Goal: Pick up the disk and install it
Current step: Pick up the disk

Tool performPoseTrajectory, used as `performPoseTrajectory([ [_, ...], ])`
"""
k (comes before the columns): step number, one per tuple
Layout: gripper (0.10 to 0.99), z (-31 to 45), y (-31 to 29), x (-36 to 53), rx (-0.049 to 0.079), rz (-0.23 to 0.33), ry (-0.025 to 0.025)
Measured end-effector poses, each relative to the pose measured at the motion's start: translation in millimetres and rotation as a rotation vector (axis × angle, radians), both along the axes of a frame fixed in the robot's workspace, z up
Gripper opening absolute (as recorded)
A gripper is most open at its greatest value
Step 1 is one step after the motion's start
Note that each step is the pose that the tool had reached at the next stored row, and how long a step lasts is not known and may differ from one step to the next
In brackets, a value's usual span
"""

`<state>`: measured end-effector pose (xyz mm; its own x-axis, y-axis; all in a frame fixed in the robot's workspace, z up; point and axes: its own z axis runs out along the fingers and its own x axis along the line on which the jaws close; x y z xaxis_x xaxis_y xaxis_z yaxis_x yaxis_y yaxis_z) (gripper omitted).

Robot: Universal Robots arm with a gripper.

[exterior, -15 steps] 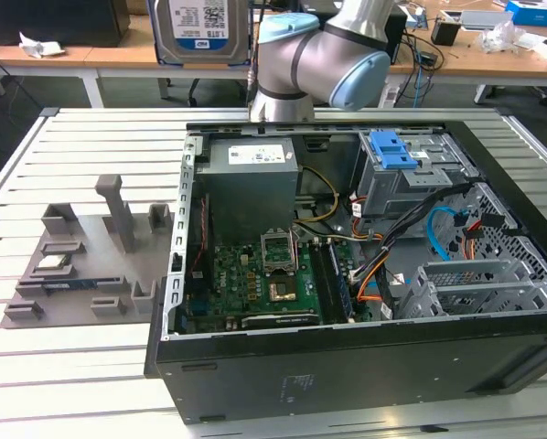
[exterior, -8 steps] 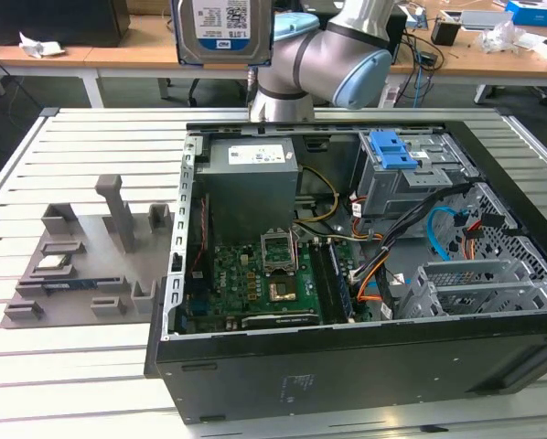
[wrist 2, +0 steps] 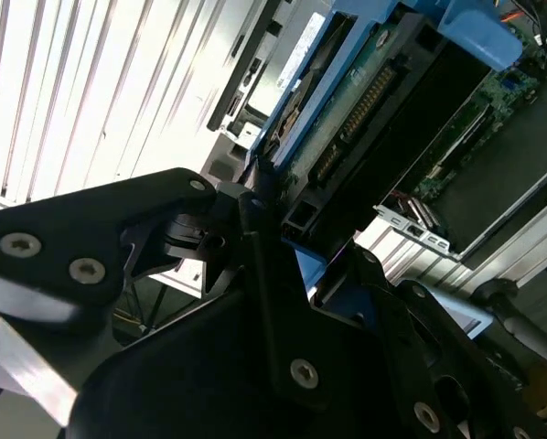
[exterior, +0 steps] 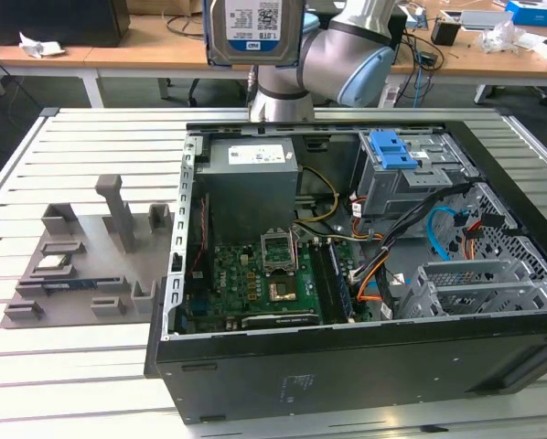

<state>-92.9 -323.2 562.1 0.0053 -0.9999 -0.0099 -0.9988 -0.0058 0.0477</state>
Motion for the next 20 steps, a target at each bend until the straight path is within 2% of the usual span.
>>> performPoseTrajectory([
  [7, 0.369, -1.2, 0.0, 25.6, 0.000, 0.000, 0.0006],
  [9, 0.369, -1.7, 0.0, 36.1, 0.000, 0.000, 0.0007],
  [20, 0.369, -3.3, 0.0, 68.5, 0.000, 0.000, 0.0009],
])
